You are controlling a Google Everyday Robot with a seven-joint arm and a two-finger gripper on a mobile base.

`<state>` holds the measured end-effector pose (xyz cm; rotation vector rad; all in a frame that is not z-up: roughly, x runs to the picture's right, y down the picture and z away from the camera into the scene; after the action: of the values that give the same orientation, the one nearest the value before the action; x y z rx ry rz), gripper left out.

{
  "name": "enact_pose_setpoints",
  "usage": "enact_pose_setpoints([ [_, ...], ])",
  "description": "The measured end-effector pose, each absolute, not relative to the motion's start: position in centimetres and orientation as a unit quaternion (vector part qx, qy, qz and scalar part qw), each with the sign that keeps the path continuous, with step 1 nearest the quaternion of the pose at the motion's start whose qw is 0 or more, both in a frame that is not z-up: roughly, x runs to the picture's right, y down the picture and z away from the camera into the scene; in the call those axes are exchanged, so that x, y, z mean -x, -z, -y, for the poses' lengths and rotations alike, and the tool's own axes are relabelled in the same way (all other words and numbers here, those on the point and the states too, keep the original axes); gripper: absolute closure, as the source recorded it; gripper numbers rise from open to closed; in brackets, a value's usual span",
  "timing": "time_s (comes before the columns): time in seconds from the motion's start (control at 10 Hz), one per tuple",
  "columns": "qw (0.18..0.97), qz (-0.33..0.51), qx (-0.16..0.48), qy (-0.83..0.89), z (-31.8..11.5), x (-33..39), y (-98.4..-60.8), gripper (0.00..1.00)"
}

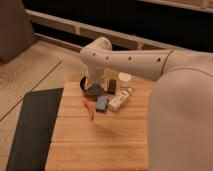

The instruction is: Pick up the ceramic cup

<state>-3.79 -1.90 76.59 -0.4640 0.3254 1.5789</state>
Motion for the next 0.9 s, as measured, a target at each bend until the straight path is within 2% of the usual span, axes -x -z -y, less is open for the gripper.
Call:
enact_pose_setpoints([
  [0.6,0.67,-0.134,0.205,-0.701,2.6,3.0,-77.1,0.35],
  [0.9,0.652,-0.175,0.2,-0.71,0.2,2.0,-79.8,0.35],
])
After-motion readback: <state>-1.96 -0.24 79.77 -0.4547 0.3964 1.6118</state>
